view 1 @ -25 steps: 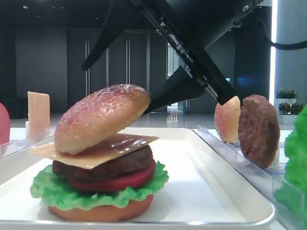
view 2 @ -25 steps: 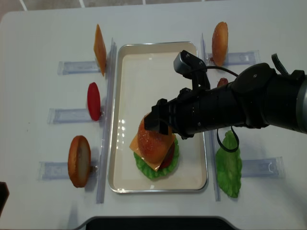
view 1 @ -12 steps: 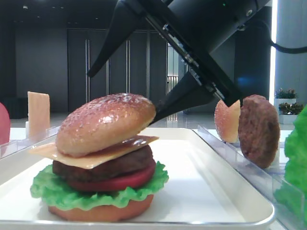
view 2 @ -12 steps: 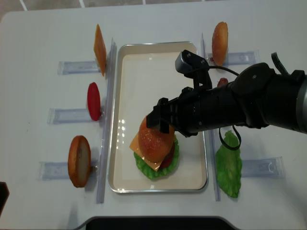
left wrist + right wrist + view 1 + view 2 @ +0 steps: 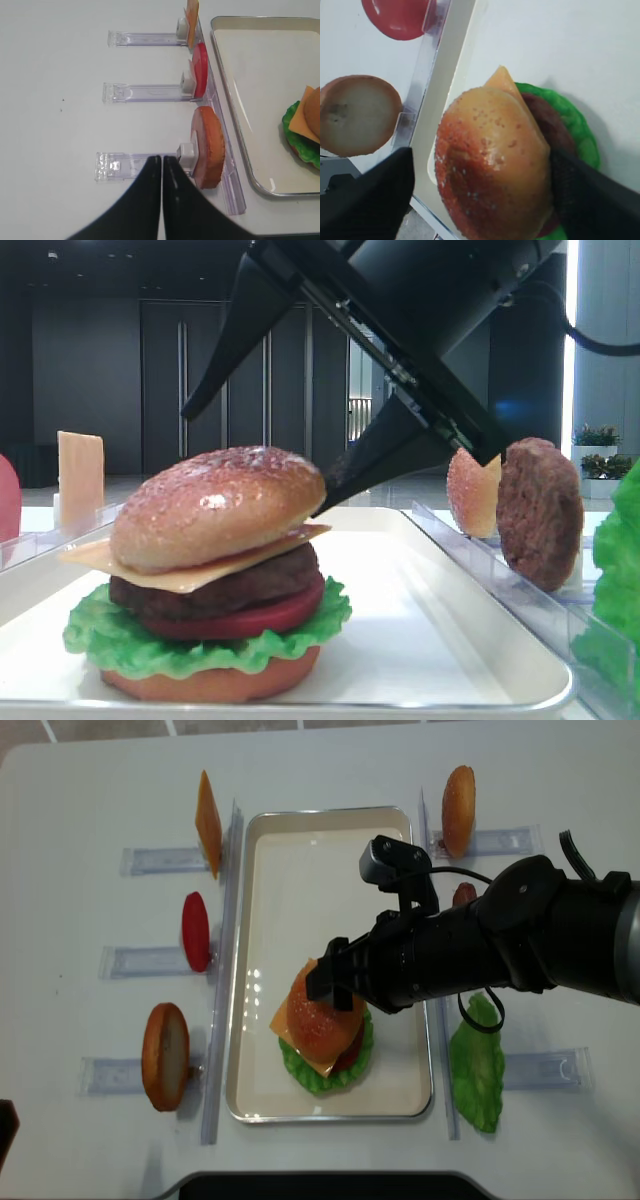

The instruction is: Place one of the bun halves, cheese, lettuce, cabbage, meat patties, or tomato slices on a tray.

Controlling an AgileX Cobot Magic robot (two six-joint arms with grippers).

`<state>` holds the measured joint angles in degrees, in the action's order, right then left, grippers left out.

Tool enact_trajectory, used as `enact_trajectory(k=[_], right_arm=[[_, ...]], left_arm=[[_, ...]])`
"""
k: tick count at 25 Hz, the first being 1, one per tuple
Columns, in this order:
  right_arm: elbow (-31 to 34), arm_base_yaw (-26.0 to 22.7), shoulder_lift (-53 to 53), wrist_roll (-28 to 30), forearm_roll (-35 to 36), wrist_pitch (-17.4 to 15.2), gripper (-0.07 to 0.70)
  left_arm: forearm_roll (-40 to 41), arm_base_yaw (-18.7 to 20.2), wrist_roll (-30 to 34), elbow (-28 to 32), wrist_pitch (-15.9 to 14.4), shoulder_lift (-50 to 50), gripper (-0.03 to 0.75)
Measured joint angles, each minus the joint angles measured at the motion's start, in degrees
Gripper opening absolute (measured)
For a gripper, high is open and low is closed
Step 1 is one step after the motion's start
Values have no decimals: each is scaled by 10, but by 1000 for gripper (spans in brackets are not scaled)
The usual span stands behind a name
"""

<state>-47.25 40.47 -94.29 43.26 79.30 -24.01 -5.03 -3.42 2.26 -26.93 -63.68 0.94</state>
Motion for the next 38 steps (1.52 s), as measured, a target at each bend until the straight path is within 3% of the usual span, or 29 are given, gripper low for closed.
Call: enact_trajectory(k=[22, 31, 38], right_arm=[[-7, 0, 17, -36, -67, 17, 529], [-18, 0, 20, -164, -209, -6, 529], [-83, 0, 20, -297, -358, -84, 529]], left_arm=[[0, 0, 0, 0, 0, 0, 0], [0, 0, 0, 0, 0, 0, 0], [0, 0, 0, 0, 0, 0, 0]])
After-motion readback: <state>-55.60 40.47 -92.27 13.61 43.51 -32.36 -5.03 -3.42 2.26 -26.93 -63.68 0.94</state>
